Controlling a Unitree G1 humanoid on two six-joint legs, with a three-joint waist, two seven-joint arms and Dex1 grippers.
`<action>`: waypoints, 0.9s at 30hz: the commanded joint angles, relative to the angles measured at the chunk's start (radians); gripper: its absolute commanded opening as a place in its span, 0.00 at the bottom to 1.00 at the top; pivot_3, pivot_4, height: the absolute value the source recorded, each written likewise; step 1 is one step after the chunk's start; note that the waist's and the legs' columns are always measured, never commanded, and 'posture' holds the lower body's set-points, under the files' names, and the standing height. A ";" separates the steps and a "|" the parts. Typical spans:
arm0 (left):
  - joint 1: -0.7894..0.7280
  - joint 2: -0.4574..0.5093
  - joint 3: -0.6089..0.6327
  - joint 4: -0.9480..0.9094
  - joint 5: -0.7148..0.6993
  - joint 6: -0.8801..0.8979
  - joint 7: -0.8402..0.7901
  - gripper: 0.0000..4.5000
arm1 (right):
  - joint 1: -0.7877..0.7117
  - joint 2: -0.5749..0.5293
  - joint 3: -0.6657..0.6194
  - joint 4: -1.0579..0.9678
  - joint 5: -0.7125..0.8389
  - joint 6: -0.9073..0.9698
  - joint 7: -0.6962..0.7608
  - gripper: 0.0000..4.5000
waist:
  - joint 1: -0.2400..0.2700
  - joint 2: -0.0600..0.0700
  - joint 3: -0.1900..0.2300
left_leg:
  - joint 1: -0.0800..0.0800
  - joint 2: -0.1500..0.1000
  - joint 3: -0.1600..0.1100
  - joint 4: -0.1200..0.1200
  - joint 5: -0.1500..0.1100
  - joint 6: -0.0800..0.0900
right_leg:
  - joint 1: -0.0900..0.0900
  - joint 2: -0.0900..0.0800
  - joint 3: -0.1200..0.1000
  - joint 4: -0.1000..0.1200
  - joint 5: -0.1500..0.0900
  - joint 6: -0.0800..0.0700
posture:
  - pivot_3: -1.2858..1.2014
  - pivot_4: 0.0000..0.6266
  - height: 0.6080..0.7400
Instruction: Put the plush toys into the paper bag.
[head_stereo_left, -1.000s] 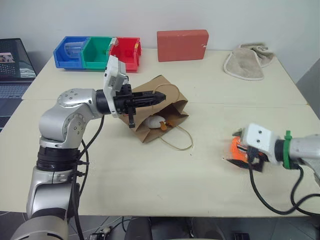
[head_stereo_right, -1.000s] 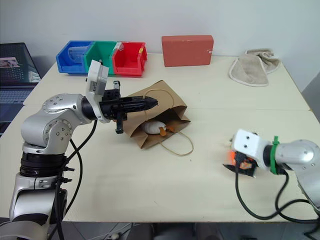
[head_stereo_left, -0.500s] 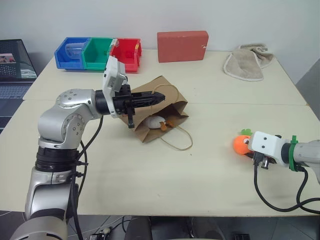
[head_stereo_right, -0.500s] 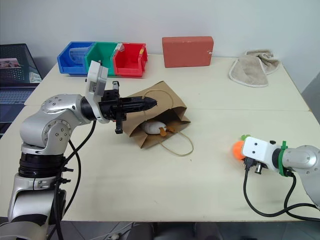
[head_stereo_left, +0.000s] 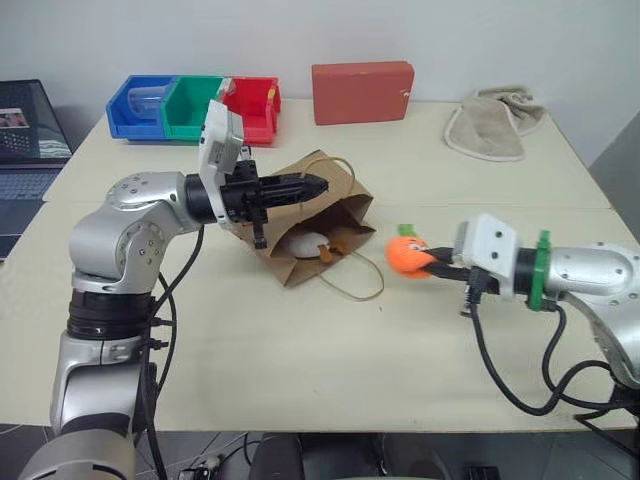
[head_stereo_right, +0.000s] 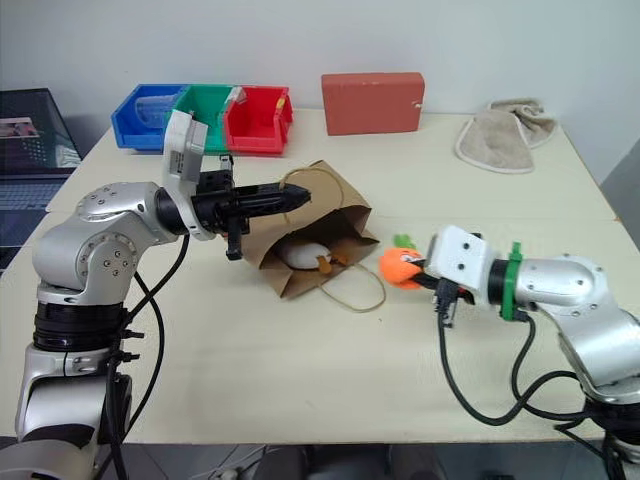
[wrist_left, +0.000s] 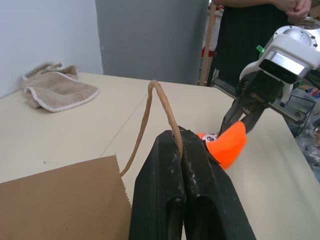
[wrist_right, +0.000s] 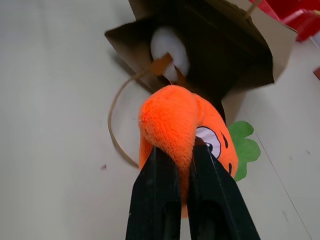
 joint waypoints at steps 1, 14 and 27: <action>-0.031 0.011 0.027 -0.005 -0.020 0.002 -0.010 0.00 | -0.062 0.054 0.064 0.015 -0.025 0.004 -0.046 0.01 | 0.007 0.000 0.000 | 0.000 0.000 0.000 0.000 0.000 0.000 | 0.000 0.000 0.000 0.000 0.000 0.000 | 0.52 0.24 1.00; -0.031 0.020 0.034 -0.032 -0.047 0.038 -0.025 0.00 | -0.336 0.452 0.308 0.416 -0.274 -0.136 -0.257 0.01 | -0.006 0.000 0.000 | -0.001 0.001 -0.001 -0.002 0.002 -0.003 | -0.003 0.000 -0.001 0.001 0.000 0.000 | 0.52 0.24 1.00; -0.035 0.026 0.041 -0.035 -0.058 0.054 -0.021 0.00 | -0.388 0.660 0.260 0.672 -0.359 -0.193 -0.445 0.43 | -0.011 0.000 0.000 | -0.001 0.001 0.000 -0.002 0.002 -0.003 | -0.004 0.000 -0.001 0.002 0.000 0.000 | 0.52 0.24 1.00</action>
